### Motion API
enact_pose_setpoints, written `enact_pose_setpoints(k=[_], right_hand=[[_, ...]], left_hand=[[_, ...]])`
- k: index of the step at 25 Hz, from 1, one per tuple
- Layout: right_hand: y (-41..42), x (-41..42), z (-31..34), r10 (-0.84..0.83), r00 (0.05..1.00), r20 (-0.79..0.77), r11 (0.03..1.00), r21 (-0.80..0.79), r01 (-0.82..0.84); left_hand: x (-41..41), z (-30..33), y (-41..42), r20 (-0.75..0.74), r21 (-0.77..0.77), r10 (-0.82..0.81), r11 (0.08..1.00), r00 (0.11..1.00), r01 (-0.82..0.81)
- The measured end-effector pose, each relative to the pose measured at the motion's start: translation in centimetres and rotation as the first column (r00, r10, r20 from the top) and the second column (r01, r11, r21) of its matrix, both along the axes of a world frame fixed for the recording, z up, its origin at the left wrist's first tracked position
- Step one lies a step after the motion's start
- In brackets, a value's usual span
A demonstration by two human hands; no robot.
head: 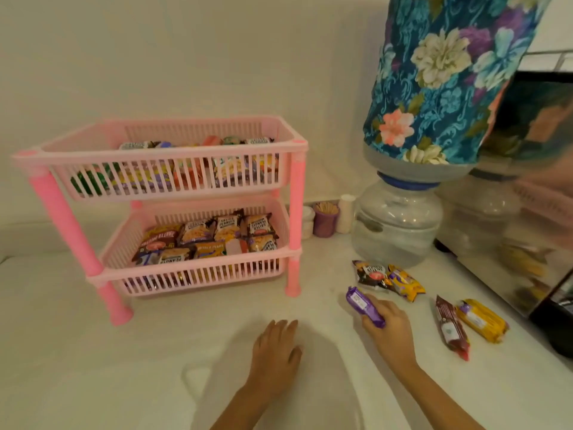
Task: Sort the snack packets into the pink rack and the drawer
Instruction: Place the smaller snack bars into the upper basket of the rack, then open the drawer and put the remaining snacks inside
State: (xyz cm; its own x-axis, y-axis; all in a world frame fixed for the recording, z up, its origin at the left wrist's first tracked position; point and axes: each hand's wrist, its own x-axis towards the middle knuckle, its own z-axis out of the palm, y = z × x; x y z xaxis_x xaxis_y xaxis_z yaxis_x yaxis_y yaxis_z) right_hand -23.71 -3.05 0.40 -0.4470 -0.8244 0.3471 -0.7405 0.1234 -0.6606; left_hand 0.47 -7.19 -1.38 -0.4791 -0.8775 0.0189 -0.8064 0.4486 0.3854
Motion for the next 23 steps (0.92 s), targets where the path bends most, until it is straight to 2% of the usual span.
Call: enact_pose_setpoints(k=[2, 4, 7, 11, 15, 17, 19, 23], right_hand=[[1.1, -0.4, -2.0, -0.07, 0.974, -0.213, 0.995, 0.049, 0.082], [1.9, -0.5, -3.5, -0.115, 0.934, -0.338, 0.988, 0.054, 0.142], [2.5, -0.1, -4.2, -0.124, 0.913, -0.388, 0.987, 0.046, 0.153], [3.4, -0.1, -4.2, -0.054, 0.911, -0.408, 0.996, 0.045, 0.079], [5.5, -1.1, -4.5, -0.025, 0.98, -0.196, 0.995, 0.093, 0.044], [7.2, -2.2, -4.2, 0.036, 0.994, -0.1, 0.996, 0.082, -0.028], [9.5, -4.4, -4.0, 0.062, 0.998, 0.014, 0.997, 0.035, -0.062], [14.5, -10.9, -3.6, -0.159, 0.935, 0.317, 0.976, -0.093, 0.197]], left_hand=[[0.1, -1.6, 1.3, 0.145, 0.007, 0.001, 1.0, 0.989, -0.002], [0.3, -2.7, 2.0, 0.199, -0.046, 0.018, 0.999, 0.98, -0.009], [0.8, -3.4, 2.4, 0.215, -0.121, 0.044, 0.992, 0.976, -0.018], [0.9, -3.5, 2.5, 0.195, -0.123, 0.033, 0.992, 0.98, -0.009], [-0.4, -2.9, 3.1, 0.234, -0.085, 0.025, 0.996, 0.972, -0.005], [-1.6, -2.5, 4.1, 0.292, -0.085, 0.008, 0.996, 0.956, 0.018], [-3.1, -2.5, 5.8, 0.261, -0.081, -0.002, 0.996, 0.965, 0.024], [-7.5, -2.9, 10.8, 0.153, -0.1, 0.011, 0.995, 0.988, 0.004]])
